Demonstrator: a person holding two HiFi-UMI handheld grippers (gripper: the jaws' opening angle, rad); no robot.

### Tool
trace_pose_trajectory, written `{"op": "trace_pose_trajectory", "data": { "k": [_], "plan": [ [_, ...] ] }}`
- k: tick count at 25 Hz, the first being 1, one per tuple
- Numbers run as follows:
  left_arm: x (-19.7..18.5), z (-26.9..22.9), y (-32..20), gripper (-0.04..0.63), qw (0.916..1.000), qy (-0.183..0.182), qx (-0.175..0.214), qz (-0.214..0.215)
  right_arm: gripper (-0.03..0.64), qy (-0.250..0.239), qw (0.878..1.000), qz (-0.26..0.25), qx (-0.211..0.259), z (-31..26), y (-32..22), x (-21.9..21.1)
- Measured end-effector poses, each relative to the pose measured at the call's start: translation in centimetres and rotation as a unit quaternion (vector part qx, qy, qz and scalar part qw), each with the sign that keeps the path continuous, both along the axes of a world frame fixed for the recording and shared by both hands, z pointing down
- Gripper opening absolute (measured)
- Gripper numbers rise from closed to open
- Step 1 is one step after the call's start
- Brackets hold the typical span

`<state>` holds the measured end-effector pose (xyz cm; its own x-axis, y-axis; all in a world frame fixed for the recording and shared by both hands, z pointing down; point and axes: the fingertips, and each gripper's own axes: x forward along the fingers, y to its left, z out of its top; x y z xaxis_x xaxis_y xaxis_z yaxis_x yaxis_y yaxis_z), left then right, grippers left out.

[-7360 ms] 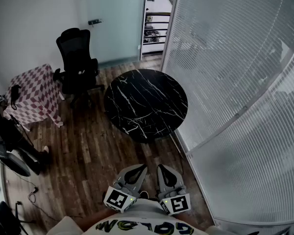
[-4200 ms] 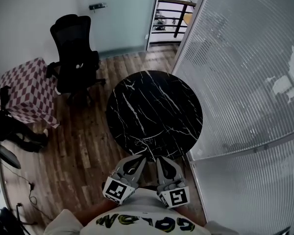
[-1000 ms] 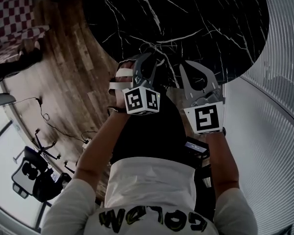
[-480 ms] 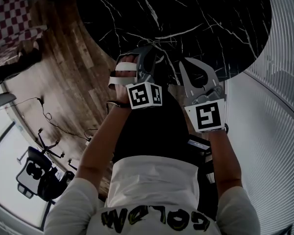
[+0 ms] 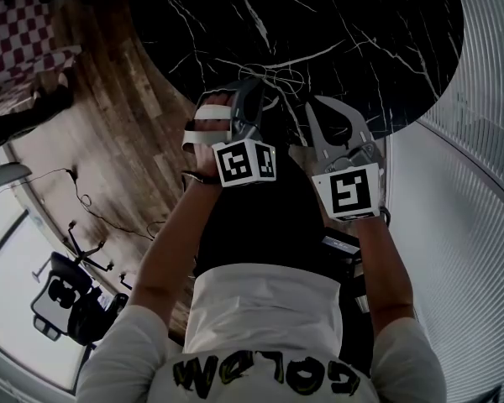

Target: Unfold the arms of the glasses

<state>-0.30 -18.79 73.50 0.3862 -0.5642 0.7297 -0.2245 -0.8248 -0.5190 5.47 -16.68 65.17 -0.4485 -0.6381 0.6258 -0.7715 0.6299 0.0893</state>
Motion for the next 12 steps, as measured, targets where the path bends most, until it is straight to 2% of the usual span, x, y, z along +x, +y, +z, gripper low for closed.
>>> {"op": "trace_pose_trajectory", "data": {
  "k": [5,9,12],
  "plan": [
    [0.1,-1.0,-0.3,0.002,0.9999,-0.001,-0.014,-0.001,0.002,0.019,1.0,0.005,0.002,0.9,-0.1,0.2],
    [0.4,-1.6,-0.5,0.002,0.9993,-0.009,-0.035,0.001,0.003,0.049,0.998,-0.03,0.023,0.2,0.0,-0.5],
    [0.5,-1.9,-0.4,0.002,0.9986,-0.017,-0.051,0.003,0.005,0.091,0.993,-0.067,0.026,0.3,0.5,-1.3]
  ]
}}
